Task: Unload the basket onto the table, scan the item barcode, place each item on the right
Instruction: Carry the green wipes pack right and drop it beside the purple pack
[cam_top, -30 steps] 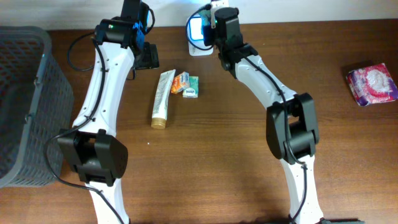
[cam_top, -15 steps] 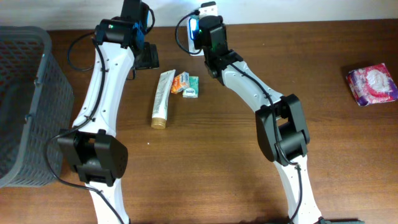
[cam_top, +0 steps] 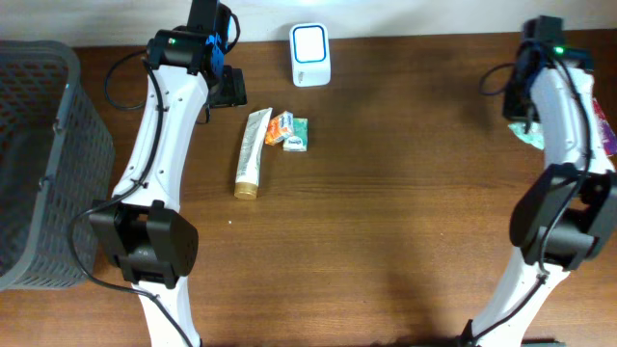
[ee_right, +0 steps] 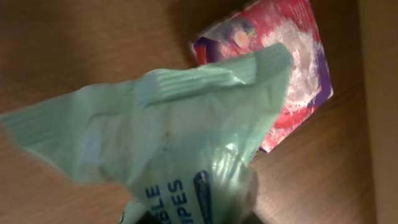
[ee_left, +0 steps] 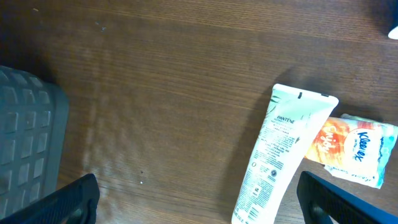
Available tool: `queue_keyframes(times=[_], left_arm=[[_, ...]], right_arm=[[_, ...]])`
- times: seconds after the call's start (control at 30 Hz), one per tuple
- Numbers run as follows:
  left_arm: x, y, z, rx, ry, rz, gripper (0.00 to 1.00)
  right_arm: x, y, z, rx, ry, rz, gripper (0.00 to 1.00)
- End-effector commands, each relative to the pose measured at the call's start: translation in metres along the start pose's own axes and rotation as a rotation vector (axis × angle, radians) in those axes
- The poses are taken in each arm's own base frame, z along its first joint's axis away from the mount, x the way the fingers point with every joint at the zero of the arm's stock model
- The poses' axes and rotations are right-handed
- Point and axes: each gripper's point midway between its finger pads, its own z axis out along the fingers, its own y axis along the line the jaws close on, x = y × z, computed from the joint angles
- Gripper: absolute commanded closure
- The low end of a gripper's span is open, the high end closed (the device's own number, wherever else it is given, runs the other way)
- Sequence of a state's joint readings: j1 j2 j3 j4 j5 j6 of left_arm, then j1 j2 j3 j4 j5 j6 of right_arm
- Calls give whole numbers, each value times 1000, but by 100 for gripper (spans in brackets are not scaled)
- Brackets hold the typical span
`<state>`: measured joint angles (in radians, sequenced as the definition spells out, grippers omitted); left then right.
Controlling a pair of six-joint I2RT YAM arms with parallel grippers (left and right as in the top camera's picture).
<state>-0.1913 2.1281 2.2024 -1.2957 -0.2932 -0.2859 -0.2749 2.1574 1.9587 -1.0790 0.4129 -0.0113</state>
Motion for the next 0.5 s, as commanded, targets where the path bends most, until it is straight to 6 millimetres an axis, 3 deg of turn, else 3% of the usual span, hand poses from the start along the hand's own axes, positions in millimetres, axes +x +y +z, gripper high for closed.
queue_keyframes(times=[0.0, 0.03, 0.1, 0.13, 0.2, 0.3, 0.4, 0.47], left_arm=[[-2, 2, -5, -6, -15, -15, 1], [-2, 2, -5, -6, -15, -15, 1], [-2, 2, -5, -6, -15, -15, 1], [-2, 2, -5, -6, -15, -15, 1], [-2, 2, -5, -6, -15, -15, 1], [-2, 2, -5, -6, -15, -15, 1], [-2, 2, -5, -6, -15, -15, 1], [-2, 2, -5, -6, -15, -15, 1]], right_arm=[[15, -13, 24, -54, 56, 66, 1], [17, -13, 26, -56, 64, 82, 1], [15, 28, 18, -264, 58, 72, 1], [13, 59, 8, -401, 52, 57, 1], [13, 124, -28, -686, 48, 4, 1], [37, 224, -101, -1022, 79, -151, 1], [52, 295, -144, -1073, 35, -263, 1], [53, 332, -164, -1076, 44, -162, 1]])
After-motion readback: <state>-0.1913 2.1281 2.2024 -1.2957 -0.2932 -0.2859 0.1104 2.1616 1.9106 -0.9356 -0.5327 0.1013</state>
